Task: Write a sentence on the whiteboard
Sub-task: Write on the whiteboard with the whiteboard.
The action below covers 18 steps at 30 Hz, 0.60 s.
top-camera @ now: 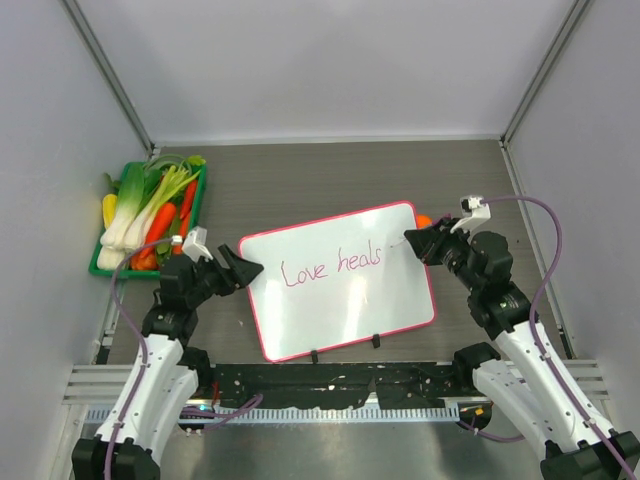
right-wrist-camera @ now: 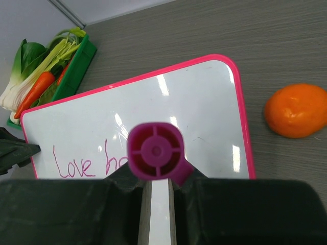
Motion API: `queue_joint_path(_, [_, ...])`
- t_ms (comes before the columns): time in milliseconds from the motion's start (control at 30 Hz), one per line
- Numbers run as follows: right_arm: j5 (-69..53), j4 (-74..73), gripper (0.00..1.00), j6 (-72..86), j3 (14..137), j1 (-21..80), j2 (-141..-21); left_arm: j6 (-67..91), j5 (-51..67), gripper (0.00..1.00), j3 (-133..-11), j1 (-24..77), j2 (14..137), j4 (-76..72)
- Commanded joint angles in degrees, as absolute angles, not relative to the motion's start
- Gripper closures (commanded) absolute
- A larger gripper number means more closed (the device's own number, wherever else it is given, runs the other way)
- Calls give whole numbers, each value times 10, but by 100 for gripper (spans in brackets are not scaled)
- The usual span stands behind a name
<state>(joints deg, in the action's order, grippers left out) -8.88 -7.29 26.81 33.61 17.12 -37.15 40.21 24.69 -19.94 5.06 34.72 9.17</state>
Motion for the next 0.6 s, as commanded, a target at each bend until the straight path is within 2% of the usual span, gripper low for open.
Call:
queue_joint_path(0, [-73, -42, 99, 246, 346, 169, -364, 407, 256, 26, -192, 47, 354, 46])
queue_joint_path(167, [-62, -49, 99, 241, 345, 169, -365, 400, 275, 31, -188, 47, 395, -20])
queue_joint_path(433, [-51, -59, 99, 233, 345, 169, -355, 360, 307, 50, -196, 47, 450, -100])
queue_joint_path(567, [-58, -61, 99, 229, 339, 170, -347, 351, 319, 51, -182, 47, 455, -126])
